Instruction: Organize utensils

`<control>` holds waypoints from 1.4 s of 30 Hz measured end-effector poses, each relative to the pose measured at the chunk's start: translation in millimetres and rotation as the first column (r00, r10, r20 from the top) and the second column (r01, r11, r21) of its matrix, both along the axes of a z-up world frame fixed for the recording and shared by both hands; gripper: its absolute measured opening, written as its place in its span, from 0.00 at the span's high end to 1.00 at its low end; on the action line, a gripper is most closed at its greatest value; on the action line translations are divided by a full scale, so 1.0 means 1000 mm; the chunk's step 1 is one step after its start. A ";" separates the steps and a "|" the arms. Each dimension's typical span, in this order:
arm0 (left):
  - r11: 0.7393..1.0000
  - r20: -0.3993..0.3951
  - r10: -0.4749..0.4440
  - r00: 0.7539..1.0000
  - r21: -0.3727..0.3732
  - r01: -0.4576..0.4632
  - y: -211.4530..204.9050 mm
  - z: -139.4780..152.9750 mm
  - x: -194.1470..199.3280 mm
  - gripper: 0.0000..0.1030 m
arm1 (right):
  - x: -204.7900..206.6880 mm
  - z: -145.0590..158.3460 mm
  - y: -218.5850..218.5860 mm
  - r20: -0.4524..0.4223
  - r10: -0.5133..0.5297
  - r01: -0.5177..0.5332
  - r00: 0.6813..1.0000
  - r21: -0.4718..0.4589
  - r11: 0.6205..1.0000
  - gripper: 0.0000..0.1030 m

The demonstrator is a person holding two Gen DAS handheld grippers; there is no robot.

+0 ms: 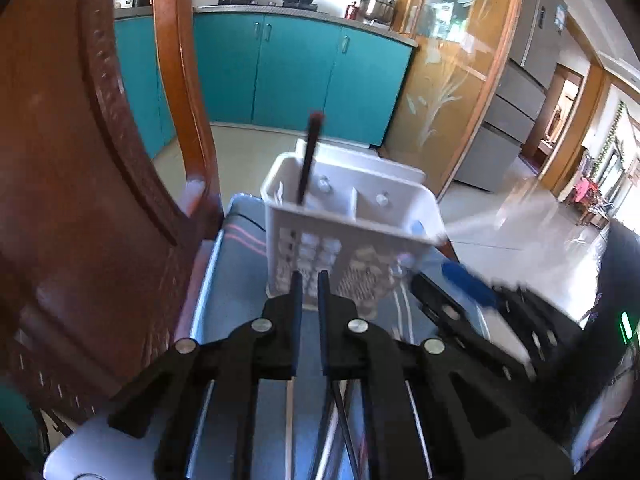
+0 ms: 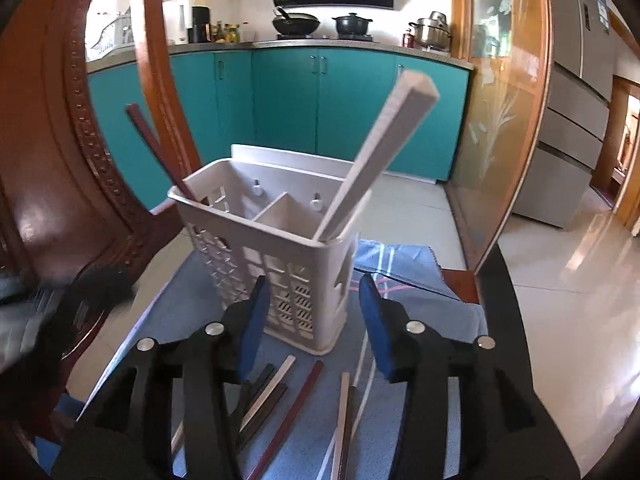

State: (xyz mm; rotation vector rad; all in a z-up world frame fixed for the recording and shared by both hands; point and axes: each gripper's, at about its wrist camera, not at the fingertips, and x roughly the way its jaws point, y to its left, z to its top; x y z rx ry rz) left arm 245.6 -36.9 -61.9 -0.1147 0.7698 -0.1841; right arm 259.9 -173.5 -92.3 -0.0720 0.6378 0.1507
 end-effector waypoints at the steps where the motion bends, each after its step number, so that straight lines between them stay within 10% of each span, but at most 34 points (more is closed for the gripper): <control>1: 1.000 0.005 -0.017 1.000 -0.004 0.017 -0.001 -0.004 -0.011 0.93 | 0.002 -0.002 -0.001 -0.009 -0.006 0.006 1.000 0.002 1.000 0.55; 28: 0.978 -0.139 -0.202 0.969 0.014 0.206 0.015 -0.094 -0.124 0.78 | 0.046 -0.054 -0.050 -0.141 -0.240 0.236 0.960 -0.047 0.971 0.55; 42: 0.967 -0.208 -0.246 0.947 0.010 0.254 0.009 -0.118 -0.115 0.73 | -0.099 -0.097 -0.078 -0.393 -0.118 0.167 0.912 0.093 0.982 0.48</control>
